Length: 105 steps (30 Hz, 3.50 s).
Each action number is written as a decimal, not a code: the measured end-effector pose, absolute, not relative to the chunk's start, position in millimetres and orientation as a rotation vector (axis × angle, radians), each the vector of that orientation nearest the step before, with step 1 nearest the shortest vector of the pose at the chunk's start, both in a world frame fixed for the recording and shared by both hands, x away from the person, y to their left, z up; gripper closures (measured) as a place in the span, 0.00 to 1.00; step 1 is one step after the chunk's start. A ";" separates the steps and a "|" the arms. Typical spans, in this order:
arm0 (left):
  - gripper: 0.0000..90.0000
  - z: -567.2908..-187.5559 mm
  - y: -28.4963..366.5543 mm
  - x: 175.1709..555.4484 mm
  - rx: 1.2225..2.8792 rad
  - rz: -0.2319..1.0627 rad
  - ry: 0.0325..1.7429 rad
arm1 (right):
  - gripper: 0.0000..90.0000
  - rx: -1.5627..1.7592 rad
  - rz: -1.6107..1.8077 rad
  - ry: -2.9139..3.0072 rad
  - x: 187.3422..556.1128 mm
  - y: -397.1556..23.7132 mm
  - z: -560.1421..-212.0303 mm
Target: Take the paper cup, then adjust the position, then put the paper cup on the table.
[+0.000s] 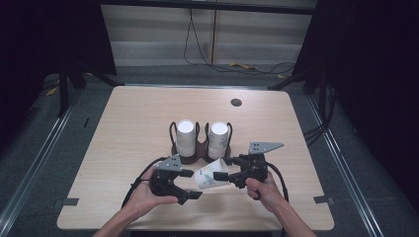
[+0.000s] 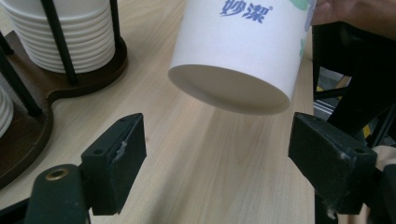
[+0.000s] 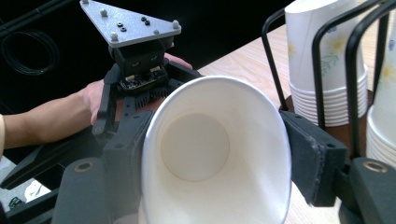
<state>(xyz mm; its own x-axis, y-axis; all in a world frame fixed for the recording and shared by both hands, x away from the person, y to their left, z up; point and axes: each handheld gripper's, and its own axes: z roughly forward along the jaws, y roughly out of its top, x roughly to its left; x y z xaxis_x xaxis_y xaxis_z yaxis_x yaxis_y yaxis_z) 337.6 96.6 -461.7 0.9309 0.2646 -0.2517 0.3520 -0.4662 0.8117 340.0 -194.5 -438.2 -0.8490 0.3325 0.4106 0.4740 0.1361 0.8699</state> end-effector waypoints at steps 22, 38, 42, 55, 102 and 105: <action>0.21 -467.5 123.1 345.4 2.090 0.000 0.615 | 0.35 -1.069 -1.744 -2.433 341.5 -214.2 -432.2; 0.20 -480.2 140.3 344.4 2.131 0.045 0.675 | 0.35 -1.268 -1.624 -2.577 346.4 -227.8 -430.5; 0.21 -480.2 140.8 344.1 2.132 0.039 0.662 | 0.35 -1.313 -1.580 -2.637 347.4 -230.4 -430.6; 0.20 -481.4 152.3 351.8 2.108 0.069 0.705 | 0.35 -1.538 -1.438 -2.666 373.9 -248.5 -425.1; 0.20 -483.0 148.1 346.3 2.117 0.061 0.668 | 0.21 -1.936 -0.986 -2.824 449.7 -254.7 -437.4; 0.20 -483.7 148.4 346.7 2.117 0.055 0.668 | 0.19 -1.926 -0.989 -2.825 448.4 -253.5 -440.0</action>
<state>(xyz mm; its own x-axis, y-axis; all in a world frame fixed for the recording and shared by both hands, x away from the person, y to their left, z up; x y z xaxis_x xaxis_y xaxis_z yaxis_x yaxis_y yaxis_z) 346.7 148.4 -483.7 0.8539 0.4796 -0.2018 0.4405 -0.4600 0.7709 448.4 -253.5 -440.0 -0.3537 0.9347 -0.0337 0.7097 0.2917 0.6413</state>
